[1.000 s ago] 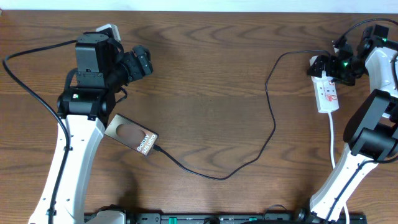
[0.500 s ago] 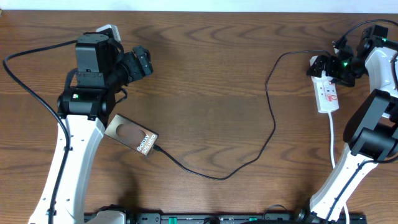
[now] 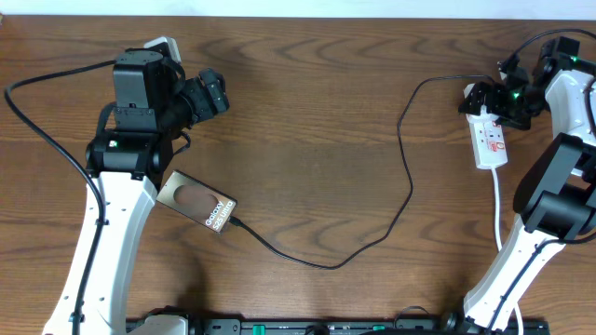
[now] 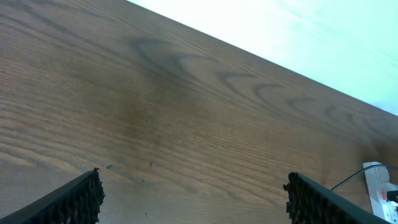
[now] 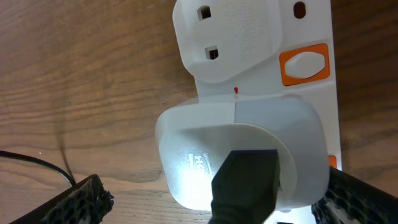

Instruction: Plug charger to phone and switch on socket

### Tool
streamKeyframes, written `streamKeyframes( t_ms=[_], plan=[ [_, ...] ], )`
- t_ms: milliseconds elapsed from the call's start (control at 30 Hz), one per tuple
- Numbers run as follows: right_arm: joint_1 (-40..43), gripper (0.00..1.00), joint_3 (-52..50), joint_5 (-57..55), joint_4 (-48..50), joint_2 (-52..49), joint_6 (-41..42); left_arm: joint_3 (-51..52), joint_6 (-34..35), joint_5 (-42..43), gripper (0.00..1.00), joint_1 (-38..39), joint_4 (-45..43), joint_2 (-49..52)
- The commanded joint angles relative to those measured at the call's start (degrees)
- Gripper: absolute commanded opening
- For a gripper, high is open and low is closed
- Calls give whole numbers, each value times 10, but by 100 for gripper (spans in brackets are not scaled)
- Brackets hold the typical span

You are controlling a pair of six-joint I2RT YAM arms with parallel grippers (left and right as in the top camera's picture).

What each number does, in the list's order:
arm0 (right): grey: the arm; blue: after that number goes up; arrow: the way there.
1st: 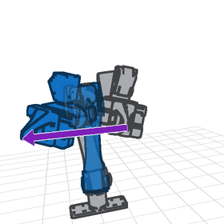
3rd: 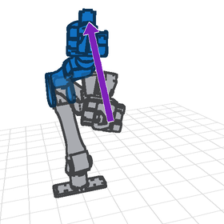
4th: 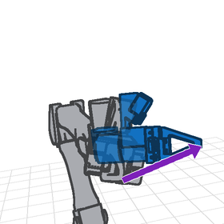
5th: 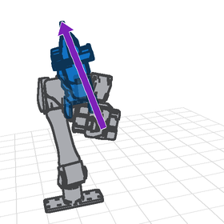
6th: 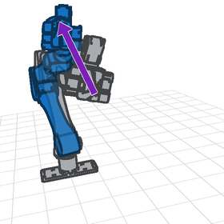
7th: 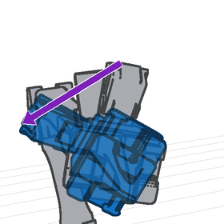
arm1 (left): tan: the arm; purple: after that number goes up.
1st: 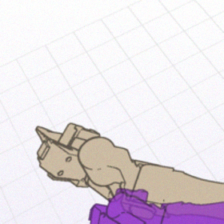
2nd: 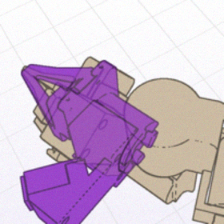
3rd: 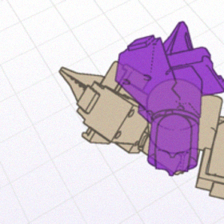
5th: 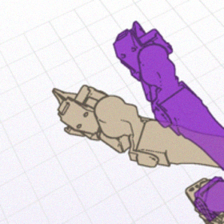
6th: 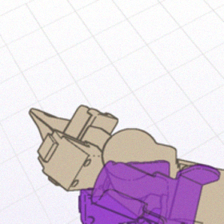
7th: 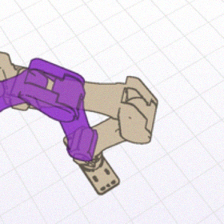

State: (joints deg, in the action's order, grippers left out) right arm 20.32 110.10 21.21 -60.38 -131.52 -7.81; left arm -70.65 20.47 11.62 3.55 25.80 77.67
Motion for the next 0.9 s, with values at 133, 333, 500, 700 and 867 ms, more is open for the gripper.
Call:
streamKeyframes(
  t_ms=[133, 333, 500, 700, 867],
  plan=[
    [-27, 99, -37, 54, -2, -8, 14, -5, -14, -10, 91, 1, 3, -2],
    [-27, 99, -49, 79, 2, -8, 15, -5, -14, -10, 91, 1, 3, -2],
    [-28, 99, -49, 81, 2, -8, 17, -5, -14, -10, 91, 1, 4, -2],
    [-22, 99, -38, 24, 17, -8, 57, -5, -14, -10, 91, 1, 4, -2],
    [6, 99, 24, -10, -14, 5, 81, -5, -14, -10, 91, 1, 6, -2]
  ],
)
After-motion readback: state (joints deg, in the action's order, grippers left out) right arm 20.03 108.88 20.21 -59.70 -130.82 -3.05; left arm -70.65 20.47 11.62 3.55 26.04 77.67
